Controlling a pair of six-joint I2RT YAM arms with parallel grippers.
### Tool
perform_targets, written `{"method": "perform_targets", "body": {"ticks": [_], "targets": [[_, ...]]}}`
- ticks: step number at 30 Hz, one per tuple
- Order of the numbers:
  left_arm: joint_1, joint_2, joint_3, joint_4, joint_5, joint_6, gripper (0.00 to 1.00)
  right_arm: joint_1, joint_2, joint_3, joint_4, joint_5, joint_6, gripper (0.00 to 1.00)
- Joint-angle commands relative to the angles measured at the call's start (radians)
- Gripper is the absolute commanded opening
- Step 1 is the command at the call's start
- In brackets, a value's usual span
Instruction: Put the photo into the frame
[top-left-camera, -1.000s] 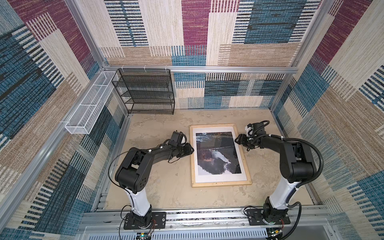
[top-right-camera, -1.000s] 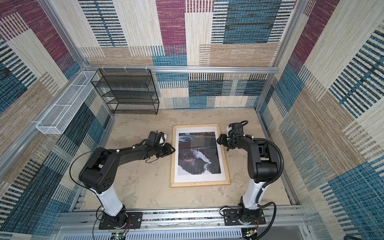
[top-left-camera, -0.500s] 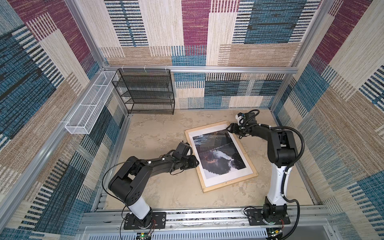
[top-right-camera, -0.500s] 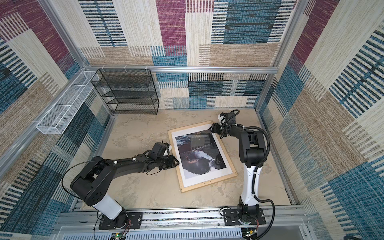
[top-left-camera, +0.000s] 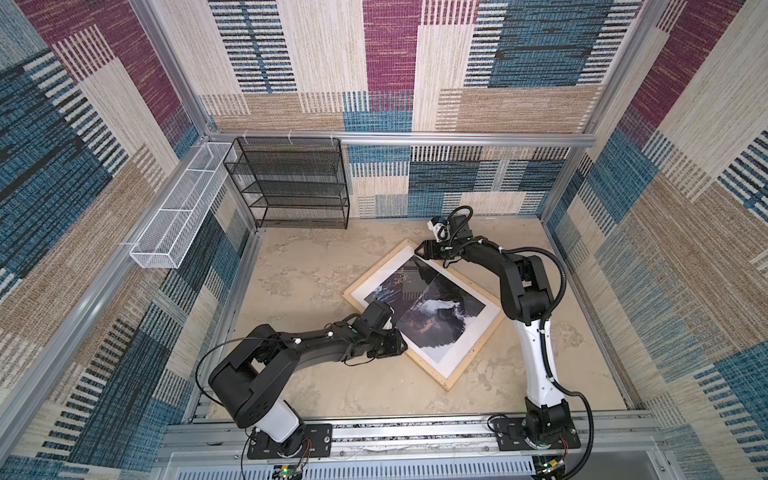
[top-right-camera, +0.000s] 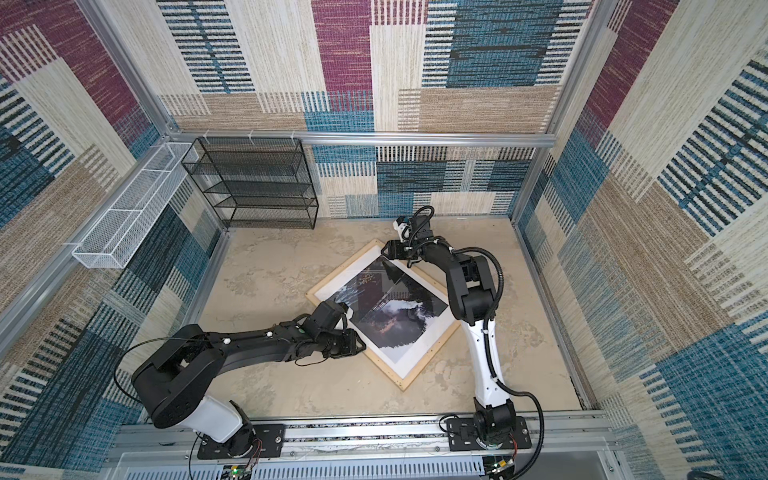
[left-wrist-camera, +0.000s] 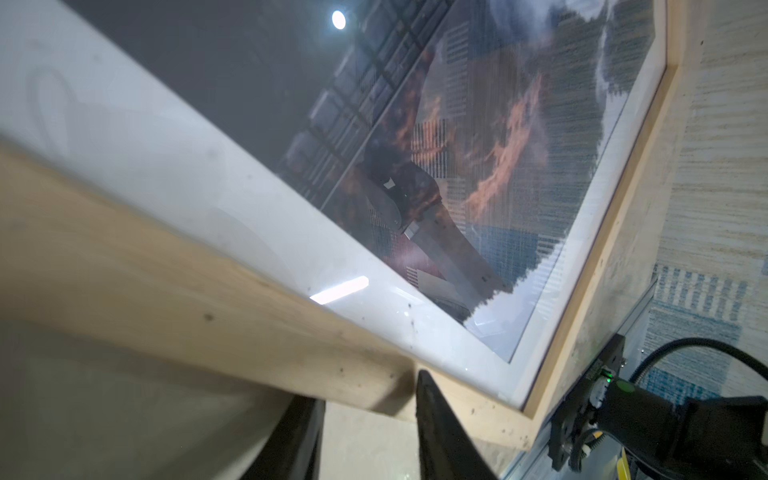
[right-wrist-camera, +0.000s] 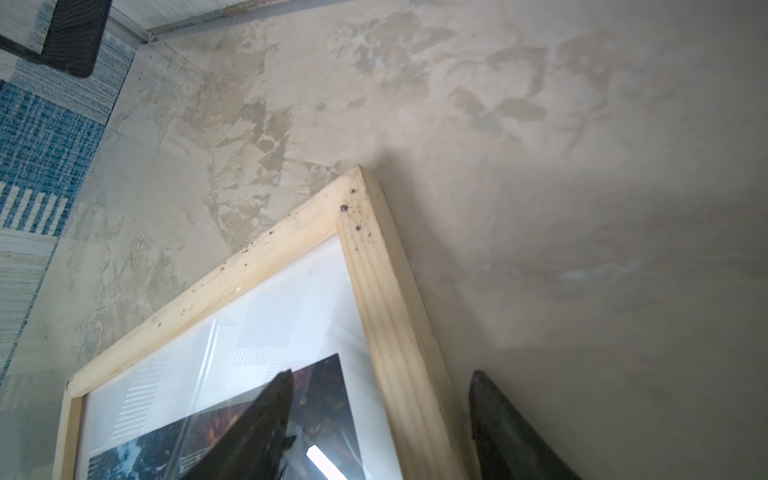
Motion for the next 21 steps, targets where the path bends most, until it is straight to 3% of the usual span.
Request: {"method": "perform_targets", "body": {"ticks": [1,6,15,21], "targets": [[-0.027,-0.009,0.002,0.017,-0.041,0.005,0.40,0.050,0.020,0.010,-0.145,-0.106,-0.008,0.69],[-0.083,-0.052,0.043,-0.046,-0.066,0.082,0.42,0.078,-0.012,-0.009,-0.139,-0.101,-0.016,0.70],[-0.085,-0.194,0.164,-0.295,-0.153,0.172,0.49,0.047,-0.161,-0.080,-0.089,0.003,0.005,0.76],[-0.084,-0.212,0.230,-0.366,-0.182,0.209,0.50,0.039,-0.239,-0.153,-0.071,0.027,0.014,0.78]]}}
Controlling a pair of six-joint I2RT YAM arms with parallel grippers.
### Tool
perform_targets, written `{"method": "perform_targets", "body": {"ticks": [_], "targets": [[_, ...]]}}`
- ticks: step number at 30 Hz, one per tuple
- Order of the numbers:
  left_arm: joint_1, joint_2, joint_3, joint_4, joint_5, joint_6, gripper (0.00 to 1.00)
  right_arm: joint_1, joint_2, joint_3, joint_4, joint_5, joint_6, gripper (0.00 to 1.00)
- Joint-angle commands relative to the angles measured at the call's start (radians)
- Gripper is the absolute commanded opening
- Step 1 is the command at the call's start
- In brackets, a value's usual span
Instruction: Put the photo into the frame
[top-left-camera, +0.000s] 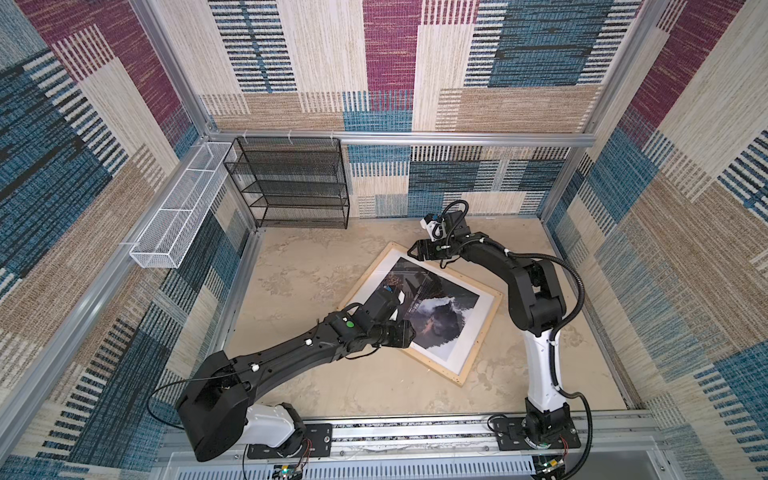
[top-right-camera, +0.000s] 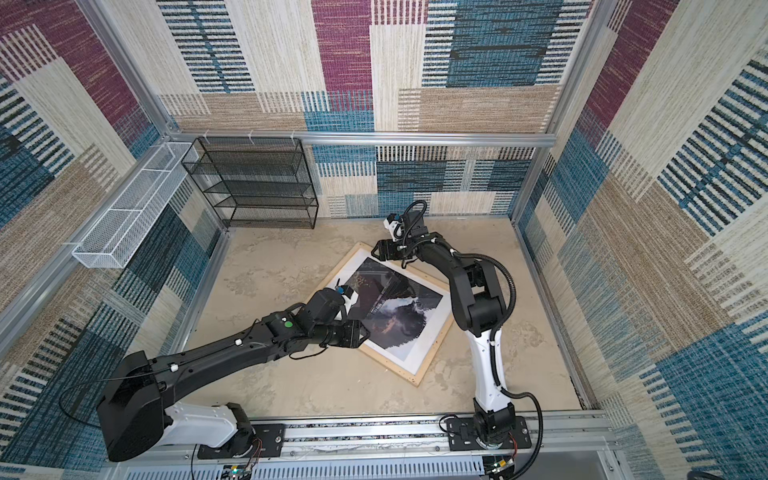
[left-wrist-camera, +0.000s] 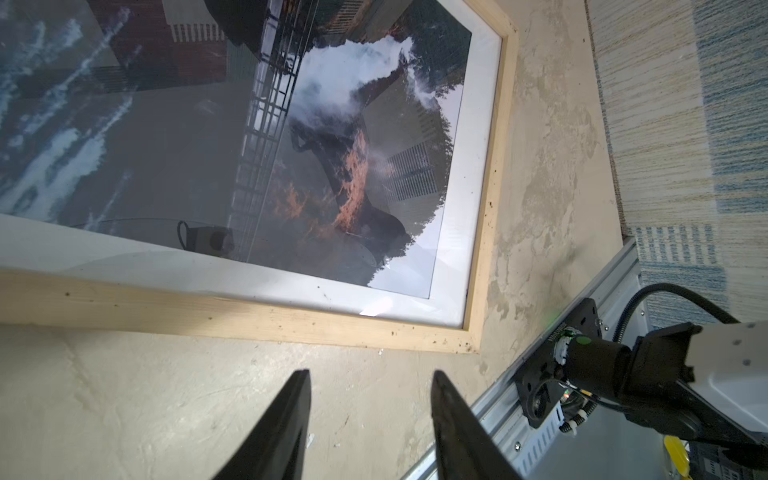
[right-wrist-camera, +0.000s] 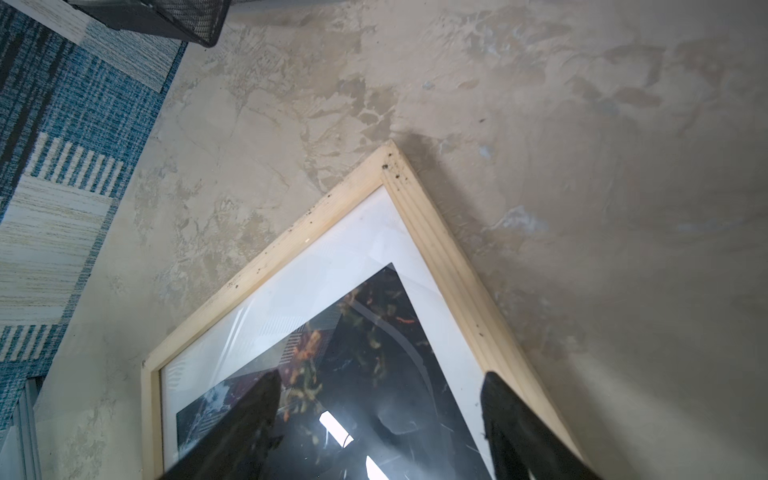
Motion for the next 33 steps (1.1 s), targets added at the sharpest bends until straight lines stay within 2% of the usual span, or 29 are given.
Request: {"method": "perform_targets", "body": {"ticks": [1,5,8,10,14,20,23,26,30,33], "targets": [[0.001,0.002,0.022,-0.051,-0.041,0.059,0.50,-0.001,-0.043,-0.042,0.009,0.027,0.024,0.78],[0.034,0.039,0.100,-0.078,-0.094,0.097,0.51,-0.010,-0.187,-0.237,0.050,0.128,0.076,0.77],[0.112,0.121,0.227,-0.079,-0.083,0.144,0.52,-0.012,-0.352,-0.423,0.086,0.199,0.101,0.74],[0.170,0.211,0.329,-0.090,-0.067,0.171,0.53,-0.011,-0.465,-0.537,0.110,0.203,0.123,0.70],[0.254,0.456,0.598,-0.117,-0.035,0.240,0.52,0.023,-0.670,-0.736,0.140,0.195,0.169,0.55],[0.311,0.844,1.058,-0.223,0.015,0.300,0.50,0.162,-0.864,-0.947,0.169,0.171,0.238,0.29],[0.320,0.978,1.215,-0.213,0.019,0.306,0.49,0.245,-0.941,-1.038,0.185,0.162,0.273,0.20],[0.326,1.100,1.364,-0.200,0.031,0.305,0.50,0.350,-0.975,-1.084,0.195,0.173,0.297,0.15],[0.333,1.286,1.636,-0.266,0.052,0.290,0.50,0.479,-0.937,-1.100,0.199,0.216,0.335,0.05],[0.334,1.348,1.700,-0.230,0.038,0.274,0.50,0.543,-0.898,-1.112,0.223,0.220,0.361,0.00]]}}
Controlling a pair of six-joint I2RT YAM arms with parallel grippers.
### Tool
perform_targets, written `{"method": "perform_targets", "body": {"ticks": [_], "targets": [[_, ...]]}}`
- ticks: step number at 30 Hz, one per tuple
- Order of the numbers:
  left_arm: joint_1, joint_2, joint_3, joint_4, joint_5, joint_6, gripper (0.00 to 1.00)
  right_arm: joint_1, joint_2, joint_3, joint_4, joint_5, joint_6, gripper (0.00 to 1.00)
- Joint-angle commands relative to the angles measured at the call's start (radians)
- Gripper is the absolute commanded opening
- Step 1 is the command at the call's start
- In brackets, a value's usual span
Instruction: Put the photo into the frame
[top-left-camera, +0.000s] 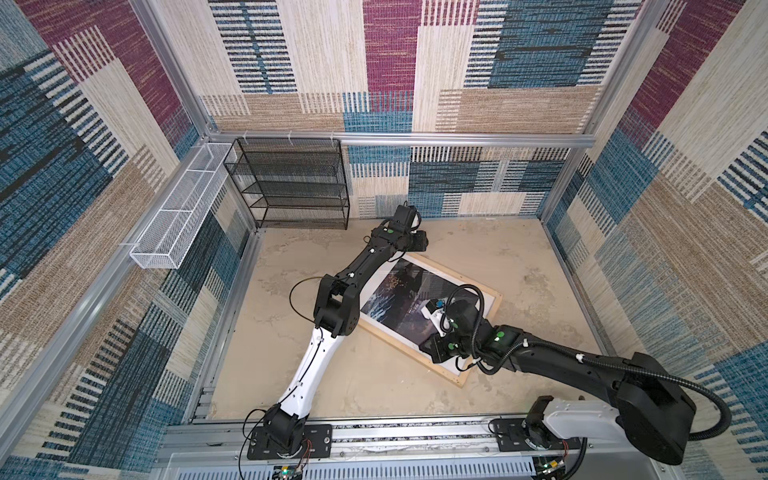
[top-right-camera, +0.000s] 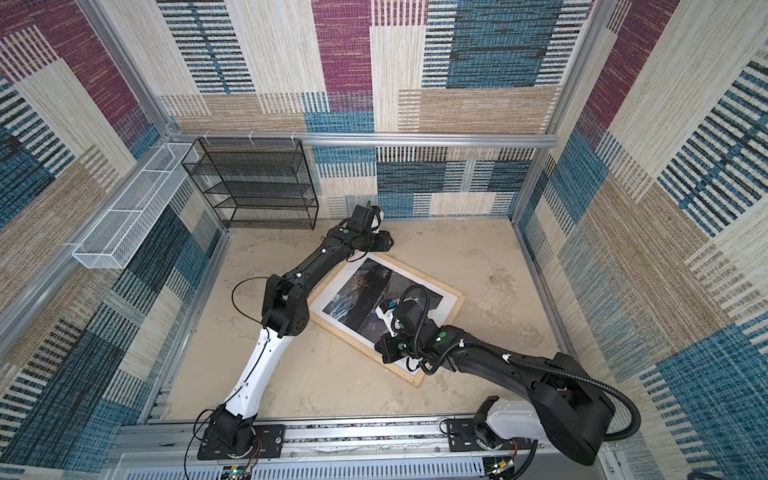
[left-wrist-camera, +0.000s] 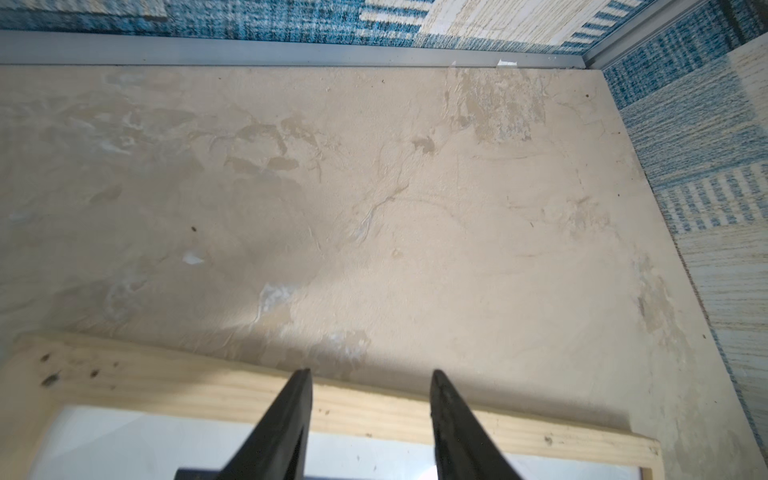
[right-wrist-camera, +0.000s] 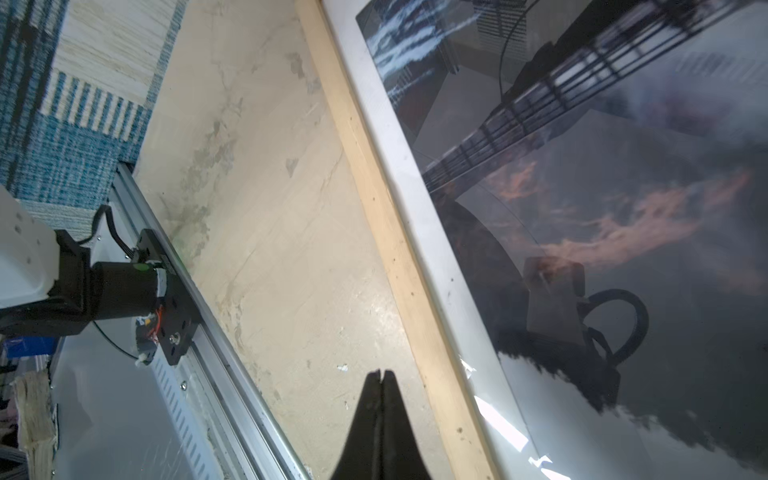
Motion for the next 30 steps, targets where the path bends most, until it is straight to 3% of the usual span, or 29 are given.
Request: {"method": "perform_targets", "body": {"ticks": [1,12,21,30], "targets": [[0.003,0.035,0.033,0.017,-0.011,-0.002,0.51,0.053,0.040,-0.005,0.048,0.022,0.053,0.00],[0.013,0.108,0.057,0.062,-0.096,-0.025,0.55,0.139,0.171,0.013,0.002,0.059,0.091,0.00],[0.019,0.104,0.063,-0.126,-0.193,-0.033,0.51,0.139,0.206,0.017,-0.090,0.163,0.136,0.02],[0.018,0.041,-0.029,-0.285,-0.279,-0.002,0.46,0.099,0.160,-0.013,-0.170,0.287,0.236,0.09]]}}
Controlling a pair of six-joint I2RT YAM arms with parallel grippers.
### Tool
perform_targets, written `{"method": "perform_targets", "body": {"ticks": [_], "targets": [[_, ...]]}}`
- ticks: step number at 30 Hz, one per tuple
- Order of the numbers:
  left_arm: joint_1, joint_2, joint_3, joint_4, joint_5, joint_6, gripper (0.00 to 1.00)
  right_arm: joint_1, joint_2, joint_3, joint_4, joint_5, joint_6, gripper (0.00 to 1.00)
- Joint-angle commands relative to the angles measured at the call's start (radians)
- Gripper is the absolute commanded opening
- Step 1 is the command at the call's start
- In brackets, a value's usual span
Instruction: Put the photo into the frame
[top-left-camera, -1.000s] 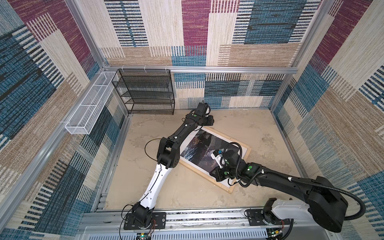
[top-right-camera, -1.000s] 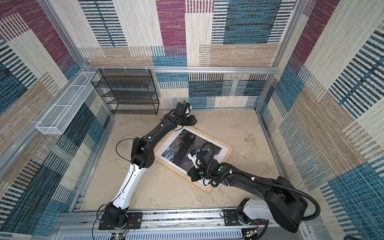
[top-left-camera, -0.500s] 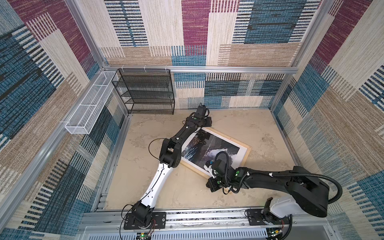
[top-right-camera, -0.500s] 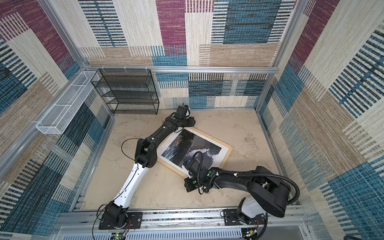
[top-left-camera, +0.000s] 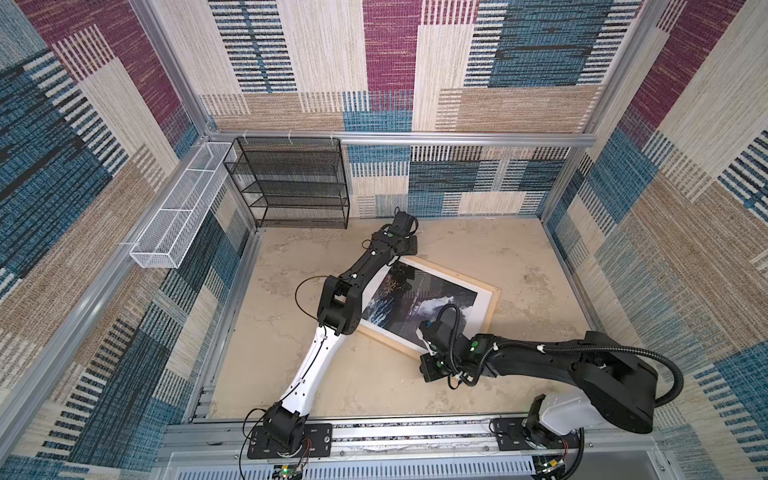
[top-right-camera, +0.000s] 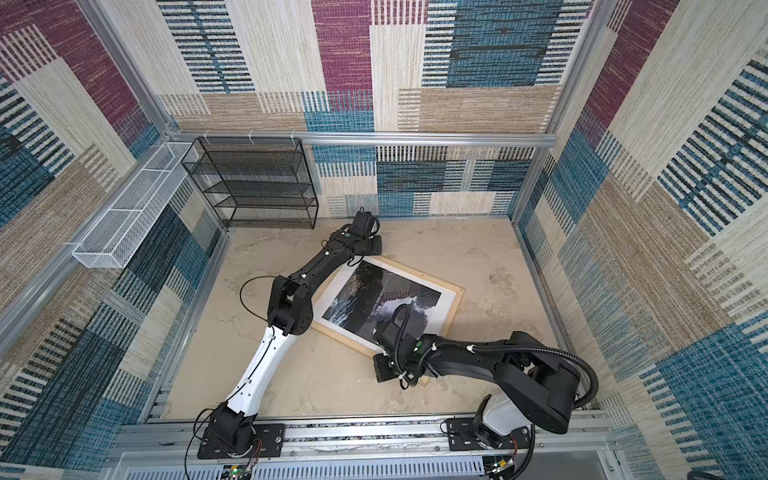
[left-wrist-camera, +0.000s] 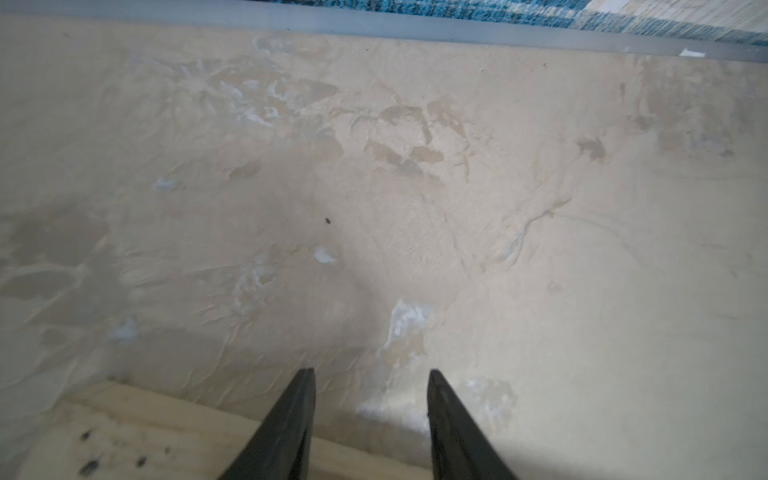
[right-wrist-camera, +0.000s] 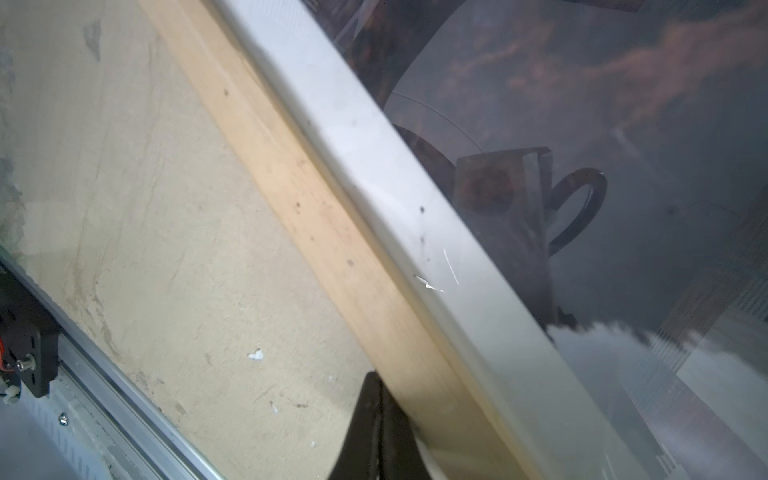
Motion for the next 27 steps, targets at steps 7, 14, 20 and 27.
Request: {"method": "perform_targets", "body": {"ticks": [7,14,20,27], "targets": [[0.003,-0.131,-0.228,-0.224,-0.052,0.065,0.43,-0.126,-0.021,-0.030,-0.103,0.125,0.061,0.26],[0.004,-0.268,-0.458,-0.216,-0.024,0.102,0.41,-0.234,-0.042,-0.024,-0.081,0.129,0.049,0.48],[0.013,-0.420,-0.688,-0.186,-0.031,0.120,0.39,-0.354,-0.077,-0.026,-0.067,0.117,-0.003,0.64],[0.016,-0.587,-0.922,-0.124,-0.022,0.101,0.39,-0.467,-0.129,-0.025,-0.032,0.065,-0.050,0.80]]}}
